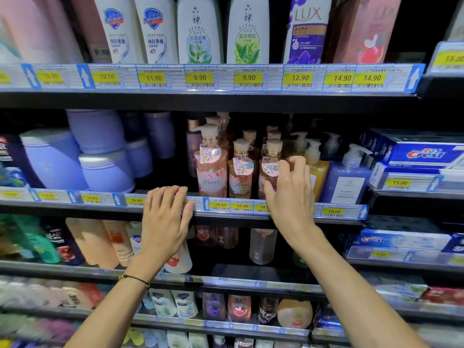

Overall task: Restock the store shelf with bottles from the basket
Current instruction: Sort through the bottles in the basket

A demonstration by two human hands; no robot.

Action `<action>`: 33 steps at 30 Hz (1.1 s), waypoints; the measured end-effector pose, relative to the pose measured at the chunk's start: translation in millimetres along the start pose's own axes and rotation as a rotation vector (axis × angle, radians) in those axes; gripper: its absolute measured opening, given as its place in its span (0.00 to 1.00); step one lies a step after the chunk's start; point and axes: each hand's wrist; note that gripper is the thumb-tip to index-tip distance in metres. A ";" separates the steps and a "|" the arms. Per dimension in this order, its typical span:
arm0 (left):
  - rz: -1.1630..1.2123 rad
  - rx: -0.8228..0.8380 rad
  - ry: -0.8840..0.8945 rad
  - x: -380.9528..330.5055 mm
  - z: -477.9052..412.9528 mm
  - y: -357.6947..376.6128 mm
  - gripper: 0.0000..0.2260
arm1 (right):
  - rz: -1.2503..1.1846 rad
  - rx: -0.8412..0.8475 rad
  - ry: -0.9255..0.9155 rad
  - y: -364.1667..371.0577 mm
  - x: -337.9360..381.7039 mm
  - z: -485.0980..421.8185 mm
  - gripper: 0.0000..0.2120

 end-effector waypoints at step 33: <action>-0.186 0.439 -0.265 145.4 133.8 -92.0 0.24 | -0.165 0.355 -0.524 54.7 155.9 144.7 0.27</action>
Point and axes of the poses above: each hand's wrist, its own z-axis away from the middle knuckle, its own y-axis out of the palm, x = y × z, and after that the axes turned 5 degrees about z, right-handed
